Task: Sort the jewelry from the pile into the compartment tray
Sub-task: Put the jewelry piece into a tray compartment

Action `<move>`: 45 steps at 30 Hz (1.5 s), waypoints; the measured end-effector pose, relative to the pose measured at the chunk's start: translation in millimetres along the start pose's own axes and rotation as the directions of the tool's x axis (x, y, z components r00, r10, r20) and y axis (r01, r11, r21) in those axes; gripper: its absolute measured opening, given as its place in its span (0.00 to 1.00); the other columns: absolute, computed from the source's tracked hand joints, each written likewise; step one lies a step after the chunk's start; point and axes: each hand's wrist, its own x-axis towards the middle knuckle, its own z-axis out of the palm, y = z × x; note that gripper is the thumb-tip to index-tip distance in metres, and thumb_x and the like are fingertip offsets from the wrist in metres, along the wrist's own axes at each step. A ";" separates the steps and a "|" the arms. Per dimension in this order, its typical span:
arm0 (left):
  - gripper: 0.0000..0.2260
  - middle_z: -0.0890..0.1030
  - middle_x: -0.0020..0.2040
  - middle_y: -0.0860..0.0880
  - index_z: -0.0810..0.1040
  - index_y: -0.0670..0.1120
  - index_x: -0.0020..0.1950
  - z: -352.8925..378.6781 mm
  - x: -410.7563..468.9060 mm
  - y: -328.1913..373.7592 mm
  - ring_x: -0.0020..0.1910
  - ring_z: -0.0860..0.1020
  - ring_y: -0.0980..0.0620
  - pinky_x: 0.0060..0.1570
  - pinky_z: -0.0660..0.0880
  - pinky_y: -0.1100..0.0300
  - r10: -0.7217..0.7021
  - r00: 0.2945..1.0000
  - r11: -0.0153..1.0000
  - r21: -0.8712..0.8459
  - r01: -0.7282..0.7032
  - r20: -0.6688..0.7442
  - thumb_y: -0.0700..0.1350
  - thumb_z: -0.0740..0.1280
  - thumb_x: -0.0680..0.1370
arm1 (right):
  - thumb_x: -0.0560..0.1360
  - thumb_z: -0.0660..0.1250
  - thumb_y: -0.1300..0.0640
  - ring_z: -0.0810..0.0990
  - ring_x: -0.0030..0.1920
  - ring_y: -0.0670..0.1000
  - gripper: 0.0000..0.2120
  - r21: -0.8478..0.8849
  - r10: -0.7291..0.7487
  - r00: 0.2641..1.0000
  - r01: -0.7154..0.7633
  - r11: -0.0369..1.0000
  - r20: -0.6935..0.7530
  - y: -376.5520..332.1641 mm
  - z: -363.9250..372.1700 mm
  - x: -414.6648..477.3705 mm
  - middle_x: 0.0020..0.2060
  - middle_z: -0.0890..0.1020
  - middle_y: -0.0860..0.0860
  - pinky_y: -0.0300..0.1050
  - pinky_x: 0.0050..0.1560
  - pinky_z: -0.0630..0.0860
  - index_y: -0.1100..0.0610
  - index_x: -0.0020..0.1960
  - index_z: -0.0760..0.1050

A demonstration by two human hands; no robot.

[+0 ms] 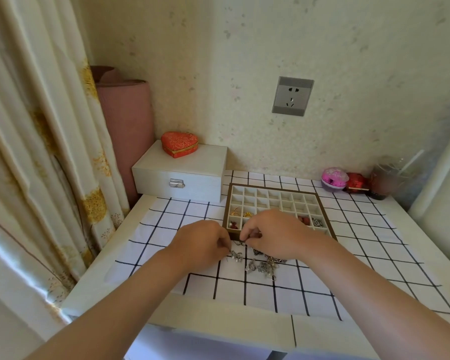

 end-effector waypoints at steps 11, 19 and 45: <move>0.02 0.85 0.41 0.50 0.83 0.50 0.45 -26.2 1.9 3.7 0.36 0.79 0.56 0.44 0.78 0.59 -0.155 0.988 0.734 -0.669 0.115 0.000 0.47 0.73 0.75 | 0.78 0.70 0.54 0.79 0.29 0.46 0.05 0.584 0.039 0.999 -0.011 0.811 -0.036 -9.5 -8.7 1.5 0.45 0.87 0.42 0.32 0.39 0.76 0.48 0.50 0.85; 0.03 0.84 0.42 0.48 0.83 0.50 0.48 -34.2 26.4 15.6 0.35 0.78 0.59 0.38 0.74 0.67 -0.245 0.948 0.591 -0.807 -0.019 -0.202 0.42 0.71 0.76 | 0.71 0.78 0.58 0.76 0.26 0.46 0.10 0.842 0.300 0.945 -0.052 0.537 -0.133 -9.9 -22.1 13.2 0.38 0.87 0.49 0.38 0.26 0.67 0.53 0.52 0.84; 0.23 0.76 0.66 0.50 0.71 0.51 0.73 0.2 68.8 -13.7 0.62 0.75 0.51 0.54 0.69 0.61 -0.214 0.976 0.886 -0.428 0.177 -0.038 0.52 0.68 0.79 | 0.76 0.73 0.58 0.81 0.44 0.45 0.07 0.531 0.309 0.914 -0.130 0.837 -0.263 28.3 -5.4 99.8 0.51 0.83 0.49 0.41 0.47 0.79 0.49 0.52 0.81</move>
